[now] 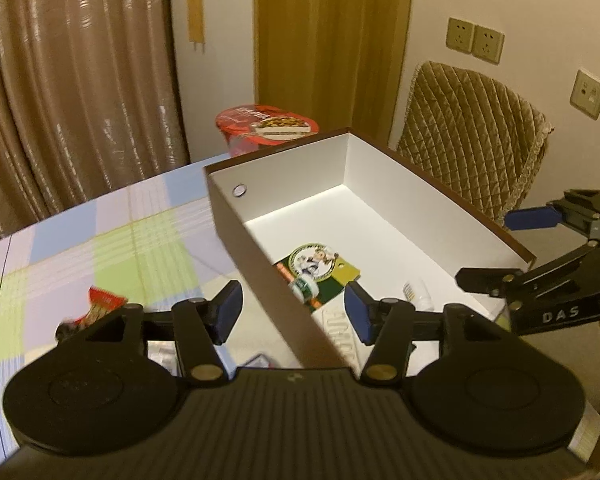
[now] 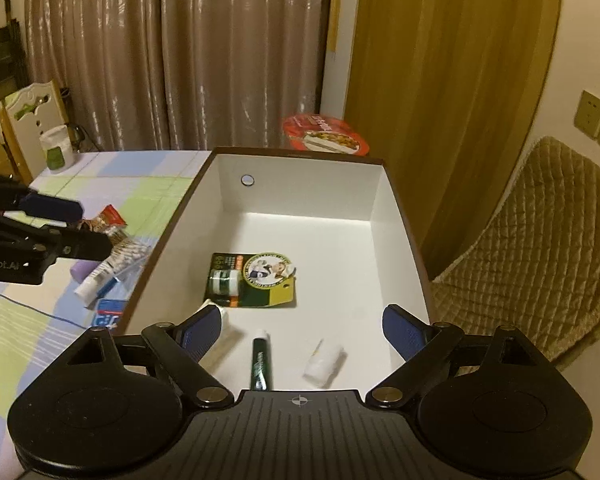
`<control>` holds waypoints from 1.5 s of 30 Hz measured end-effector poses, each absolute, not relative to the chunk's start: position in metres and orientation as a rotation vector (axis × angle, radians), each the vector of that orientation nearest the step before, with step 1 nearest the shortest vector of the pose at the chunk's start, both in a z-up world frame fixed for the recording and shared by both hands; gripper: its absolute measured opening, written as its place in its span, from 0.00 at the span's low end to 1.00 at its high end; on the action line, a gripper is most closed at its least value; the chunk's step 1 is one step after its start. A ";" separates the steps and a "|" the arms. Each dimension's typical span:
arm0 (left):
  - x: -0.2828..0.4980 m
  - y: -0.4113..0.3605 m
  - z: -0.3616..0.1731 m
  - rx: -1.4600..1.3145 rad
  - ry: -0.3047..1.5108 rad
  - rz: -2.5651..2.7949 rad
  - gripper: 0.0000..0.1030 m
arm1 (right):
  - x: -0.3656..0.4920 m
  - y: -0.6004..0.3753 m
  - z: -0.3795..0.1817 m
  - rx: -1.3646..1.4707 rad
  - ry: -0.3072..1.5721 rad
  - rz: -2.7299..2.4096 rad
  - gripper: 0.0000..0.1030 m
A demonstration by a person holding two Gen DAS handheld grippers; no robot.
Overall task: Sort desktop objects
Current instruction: 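Withdraw both grippers from the box back over the table, then grasp the blue dental floss pick box with the right gripper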
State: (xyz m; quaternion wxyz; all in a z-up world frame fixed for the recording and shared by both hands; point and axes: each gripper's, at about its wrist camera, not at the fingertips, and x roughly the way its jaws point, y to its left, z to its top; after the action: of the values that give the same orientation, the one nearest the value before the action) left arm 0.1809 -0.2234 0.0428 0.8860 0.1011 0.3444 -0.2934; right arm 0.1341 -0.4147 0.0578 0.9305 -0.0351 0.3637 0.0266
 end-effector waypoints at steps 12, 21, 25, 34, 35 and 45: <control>0.141 -0.142 0.038 0.148 0.744 -0.579 0.81 | 0.071 -0.355 0.068 0.035 0.744 0.032 0.88; 0.130 -0.088 0.022 0.164 0.778 -0.562 0.92 | 0.052 -0.308 0.048 0.068 0.810 0.030 0.88; 0.130 -0.071 0.015 0.167 0.795 -0.564 0.93 | 0.051 -0.298 0.042 0.074 0.826 0.018 0.88; 0.143 -0.046 0.007 0.168 0.807 -0.571 0.93 | 0.062 -0.269 0.039 0.060 0.825 0.049 0.88; 0.145 -0.043 0.006 0.168 0.809 -0.570 0.93 | 0.064 -0.266 0.039 0.057 0.825 0.055 0.88; 0.175 -0.026 -0.007 0.155 0.822 -0.555 0.92 | 0.097 -0.233 0.035 -0.021 0.816 0.156 0.88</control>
State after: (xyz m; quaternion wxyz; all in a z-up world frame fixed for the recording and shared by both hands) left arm 0.1753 -0.0263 -0.0069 0.8766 0.0741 0.3942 -0.2659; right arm 0.0967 -0.2328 0.0354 0.9149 -0.0102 0.3963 0.0760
